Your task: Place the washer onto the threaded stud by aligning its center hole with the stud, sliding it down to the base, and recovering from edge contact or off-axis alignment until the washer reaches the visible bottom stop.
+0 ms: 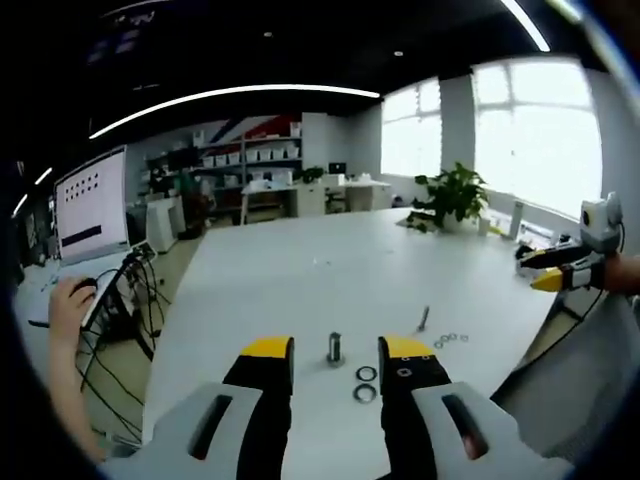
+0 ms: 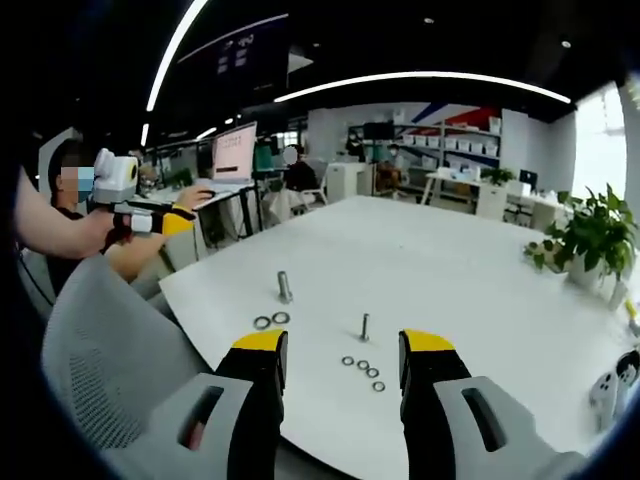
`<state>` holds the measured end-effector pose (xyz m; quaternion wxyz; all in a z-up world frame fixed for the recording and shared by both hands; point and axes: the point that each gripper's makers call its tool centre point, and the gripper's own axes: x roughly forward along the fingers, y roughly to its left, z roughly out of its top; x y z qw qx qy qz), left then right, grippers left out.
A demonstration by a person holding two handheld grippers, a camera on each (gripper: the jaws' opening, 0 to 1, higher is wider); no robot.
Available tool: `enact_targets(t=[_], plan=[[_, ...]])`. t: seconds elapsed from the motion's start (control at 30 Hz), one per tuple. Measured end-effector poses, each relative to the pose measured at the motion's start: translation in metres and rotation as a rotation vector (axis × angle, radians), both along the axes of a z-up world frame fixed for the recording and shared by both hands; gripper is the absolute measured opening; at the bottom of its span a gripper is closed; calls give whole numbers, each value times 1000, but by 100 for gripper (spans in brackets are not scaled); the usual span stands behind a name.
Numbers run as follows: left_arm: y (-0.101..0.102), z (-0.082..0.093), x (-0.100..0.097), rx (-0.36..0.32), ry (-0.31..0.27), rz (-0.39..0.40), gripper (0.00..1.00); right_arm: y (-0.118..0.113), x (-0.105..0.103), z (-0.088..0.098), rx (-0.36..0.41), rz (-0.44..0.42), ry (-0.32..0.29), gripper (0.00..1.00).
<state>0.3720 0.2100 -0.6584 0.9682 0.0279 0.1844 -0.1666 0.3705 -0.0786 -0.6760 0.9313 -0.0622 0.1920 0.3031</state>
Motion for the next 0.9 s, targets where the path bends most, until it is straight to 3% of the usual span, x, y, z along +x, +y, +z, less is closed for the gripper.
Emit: enact_targets(t=[0.1,0.2,0.37,0.9], plan=[[-3,4,-2,17,-15,-8,32,3,-1,1,-9,10,-9,47],[3,-4,-1,30,10,1,31,6,-2,1,-14,17,-8,47],[13,-2,0,-2,8,39,31,7,-3,1,-14,22,-9,47],[6,-6,-2,9,23,10,31,5,-2,-1,-34,16,-10,47]])
